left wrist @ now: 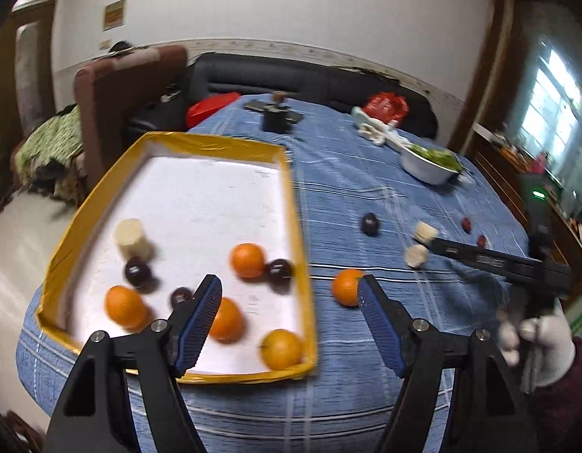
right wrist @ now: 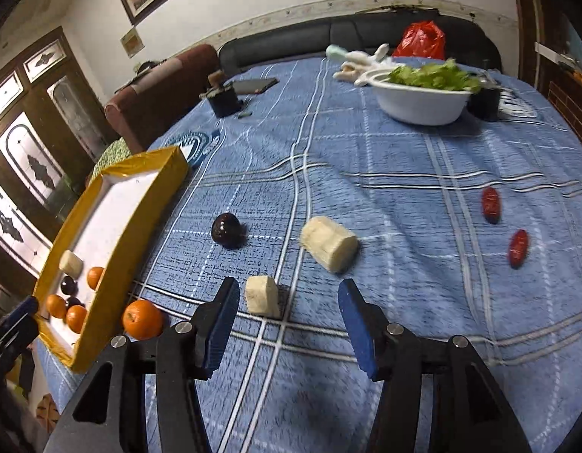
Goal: Organize fruits
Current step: 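Grasp an orange with the left tool while the right tool grasps a white piece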
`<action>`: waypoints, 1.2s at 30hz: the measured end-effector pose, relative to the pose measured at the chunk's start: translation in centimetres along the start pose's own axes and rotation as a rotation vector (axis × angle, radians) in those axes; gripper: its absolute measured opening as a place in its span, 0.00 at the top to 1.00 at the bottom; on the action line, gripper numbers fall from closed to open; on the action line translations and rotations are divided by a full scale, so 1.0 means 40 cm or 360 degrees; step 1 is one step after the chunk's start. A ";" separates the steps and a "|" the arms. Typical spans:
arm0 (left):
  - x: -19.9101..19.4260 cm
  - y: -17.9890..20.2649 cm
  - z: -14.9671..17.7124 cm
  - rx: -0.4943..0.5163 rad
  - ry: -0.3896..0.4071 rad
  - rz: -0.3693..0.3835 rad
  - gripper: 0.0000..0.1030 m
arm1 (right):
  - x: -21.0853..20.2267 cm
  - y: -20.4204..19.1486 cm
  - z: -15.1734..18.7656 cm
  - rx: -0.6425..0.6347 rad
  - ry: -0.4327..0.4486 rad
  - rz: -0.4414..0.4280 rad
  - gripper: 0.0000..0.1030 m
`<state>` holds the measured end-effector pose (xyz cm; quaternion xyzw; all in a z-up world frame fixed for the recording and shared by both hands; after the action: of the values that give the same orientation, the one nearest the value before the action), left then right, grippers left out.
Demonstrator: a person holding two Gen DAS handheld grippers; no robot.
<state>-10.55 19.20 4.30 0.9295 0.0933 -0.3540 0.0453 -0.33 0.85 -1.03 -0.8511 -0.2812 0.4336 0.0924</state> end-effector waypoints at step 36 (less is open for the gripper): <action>0.234 0.244 0.041 0.0611 -0.0276 -0.0115 0.29 | -0.024 0.020 -0.009 0.0059 0.0126 -0.0170 0.81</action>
<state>-2.75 10.72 -3.00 0.8832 0.0532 -0.4453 -0.1374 -0.15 -0.33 -0.48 -0.8496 -0.3142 0.3991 0.1423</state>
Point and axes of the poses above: each gripper's, at about its wrist camera, not at the fingertips, and x roughly the way its jaws point, y to its right, z to its underside, the point moved 7 cm from there along x, roughly the way its jaws point, and after that the axes turned 11 degrees about -z, right-handed, at the moved point
